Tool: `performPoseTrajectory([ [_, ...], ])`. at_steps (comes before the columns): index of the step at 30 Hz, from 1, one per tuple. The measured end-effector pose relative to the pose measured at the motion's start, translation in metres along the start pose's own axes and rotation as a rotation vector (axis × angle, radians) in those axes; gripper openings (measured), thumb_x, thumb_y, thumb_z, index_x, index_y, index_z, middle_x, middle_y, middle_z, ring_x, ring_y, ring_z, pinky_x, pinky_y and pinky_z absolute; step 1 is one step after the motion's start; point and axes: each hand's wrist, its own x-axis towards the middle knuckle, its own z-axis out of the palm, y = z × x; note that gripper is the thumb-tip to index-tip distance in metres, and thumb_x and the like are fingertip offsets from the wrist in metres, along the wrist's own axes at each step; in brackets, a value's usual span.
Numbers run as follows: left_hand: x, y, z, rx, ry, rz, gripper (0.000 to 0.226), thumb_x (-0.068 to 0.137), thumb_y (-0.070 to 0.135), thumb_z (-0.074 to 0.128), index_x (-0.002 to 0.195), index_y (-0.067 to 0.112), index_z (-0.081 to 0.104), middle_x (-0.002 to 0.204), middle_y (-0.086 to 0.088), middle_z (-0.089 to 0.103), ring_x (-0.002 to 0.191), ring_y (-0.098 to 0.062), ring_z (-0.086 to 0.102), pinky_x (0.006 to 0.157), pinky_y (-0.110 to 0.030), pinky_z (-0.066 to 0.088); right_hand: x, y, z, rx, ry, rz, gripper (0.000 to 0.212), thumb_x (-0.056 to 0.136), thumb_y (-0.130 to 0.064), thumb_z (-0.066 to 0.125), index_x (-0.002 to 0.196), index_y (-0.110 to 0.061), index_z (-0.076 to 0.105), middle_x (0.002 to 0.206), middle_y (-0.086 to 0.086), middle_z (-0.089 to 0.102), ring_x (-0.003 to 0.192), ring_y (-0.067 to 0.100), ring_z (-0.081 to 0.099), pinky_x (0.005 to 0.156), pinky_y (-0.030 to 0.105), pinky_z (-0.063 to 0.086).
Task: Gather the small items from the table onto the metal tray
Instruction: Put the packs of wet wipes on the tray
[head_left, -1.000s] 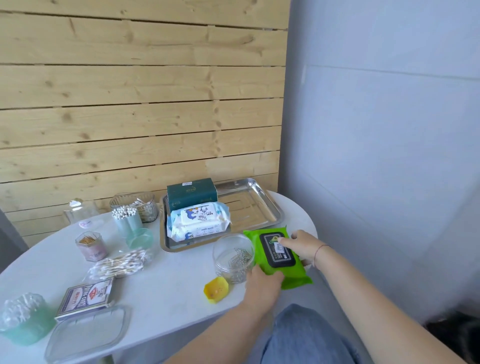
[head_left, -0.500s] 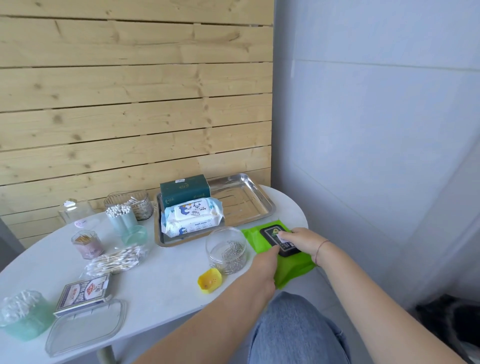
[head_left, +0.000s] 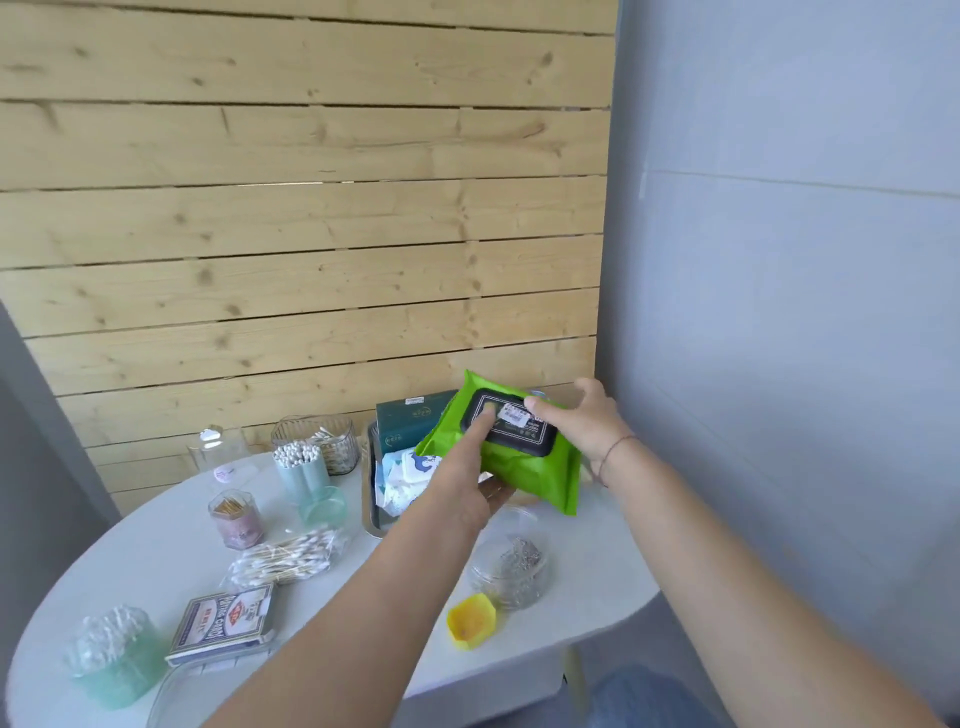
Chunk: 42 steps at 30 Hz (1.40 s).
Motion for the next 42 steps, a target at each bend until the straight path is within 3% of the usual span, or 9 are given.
performPoseTrajectory([
  [3, 0.018, 0.013, -0.023, -0.144, 0.076, 0.107, 0.04, 0.076, 0.033, 0.076, 0.109, 0.015, 0.062, 0.096, -0.007, 0.069, 0.076, -0.023, 0.066, 0.06, -0.031, 0.056, 0.016, 0.007, 0.038, 0.292, -0.149, 0.265, 0.06, 0.061, -0.051, 0.08, 0.105, -0.014, 0.064, 0.105, 0.011, 0.07, 0.087, 0.026, 0.069, 0.076, 0.047, 0.059],
  [5, 0.032, 0.017, -0.038, -0.179, 0.15, 0.218, 0.05, 0.076, 0.028, 0.077, 0.12, 0.018, 0.056, 0.106, -0.008, 0.067, 0.078, -0.023, 0.067, 0.058, -0.03, 0.059, 0.017, 0.009, 0.06, 0.339, -0.233, 0.316, 0.032, 0.079, -0.039, 0.071, 0.1, -0.016, 0.065, 0.092, 0.009, 0.07, 0.073, 0.022, 0.067, 0.055, 0.03, 0.057],
  [8, 0.048, 0.021, -0.058, -0.161, 0.281, 0.32, 0.053, 0.077, 0.019, 0.076, 0.121, 0.016, 0.047, 0.107, -0.011, 0.064, 0.085, -0.026, 0.065, 0.06, -0.03, 0.057, 0.025, 0.019, 0.086, 0.326, -0.226, 0.266, 0.026, 0.086, -0.03, 0.065, 0.105, -0.012, 0.062, 0.084, 0.005, 0.066, 0.069, 0.014, 0.062, 0.047, 0.023, 0.052],
  [15, 0.074, 0.017, -0.107, 0.147, 0.455, 0.296, 0.025, 0.086, 0.031, 0.064, 0.092, 0.007, 0.059, 0.069, -0.004, 0.05, 0.081, -0.026, 0.05, 0.073, -0.032, 0.039, 0.049, 0.049, 0.107, 0.196, -0.171, 0.236, 0.025, 0.09, -0.016, 0.06, 0.113, -0.008, 0.061, 0.095, 0.009, 0.064, 0.072, 0.014, 0.06, 0.055, 0.025, 0.049],
  [19, 0.092, 0.019, -0.116, 0.363, 0.473, 0.371, 0.033, 0.091, 0.027, 0.056, 0.059, 0.025, 0.05, 0.062, -0.007, 0.046, 0.065, -0.025, 0.044, 0.064, -0.032, 0.037, 0.065, 0.062, 0.115, 0.056, -0.114, 0.183, 0.03, 0.089, -0.017, 0.061, 0.116, -0.005, 0.064, 0.104, 0.011, 0.069, 0.096, 0.028, 0.066, 0.087, 0.041, 0.053],
  [24, 0.102, 0.02, -0.12, 0.468, 0.487, 0.4, 0.029, 0.089, 0.022, 0.059, 0.062, 0.016, 0.052, 0.054, 0.0, 0.047, 0.053, -0.017, 0.042, 0.054, -0.027, 0.034, 0.074, 0.068, 0.118, -0.105, -0.06, 0.164, 0.025, 0.088, -0.025, 0.062, 0.1, -0.004, 0.067, 0.1, 0.015, 0.071, 0.093, 0.029, 0.065, 0.088, 0.04, 0.051],
  [34, 0.099, 0.029, -0.122, 0.525, 0.449, 0.264, 0.02, 0.088, 0.03, 0.061, 0.083, 0.011, 0.062, 0.067, -0.002, 0.054, 0.072, -0.024, 0.053, 0.075, -0.033, 0.049, 0.083, 0.071, 0.119, -0.129, -0.067, 0.2, 0.032, 0.083, -0.024, 0.067, 0.099, 0.004, 0.068, 0.103, 0.024, 0.07, 0.084, 0.026, 0.063, 0.09, 0.043, 0.05],
  [39, 0.072, 0.037, -0.135, 0.527, 0.444, 0.323, 0.033, 0.092, 0.029, 0.051, 0.064, 0.017, 0.042, 0.058, 0.003, 0.039, 0.055, -0.014, 0.036, 0.054, -0.026, 0.03, 0.072, 0.051, 0.114, -0.221, 0.179, 0.102, 0.026, 0.081, -0.032, 0.061, 0.082, -0.006, 0.061, 0.084, 0.015, 0.062, 0.087, 0.032, 0.058, 0.08, 0.039, 0.046],
  [42, 0.046, 0.044, -0.156, 0.533, 0.412, 0.415, 0.005, 0.089, 0.017, 0.052, 0.087, 0.014, 0.056, 0.074, 0.002, 0.052, 0.065, -0.012, 0.045, 0.054, -0.022, 0.036, 0.047, 0.023, 0.118, -0.274, 0.274, -0.105, 0.039, 0.084, -0.024, 0.06, 0.118, -0.006, 0.056, 0.12, 0.017, 0.058, 0.109, 0.033, 0.056, 0.094, 0.041, 0.044],
])
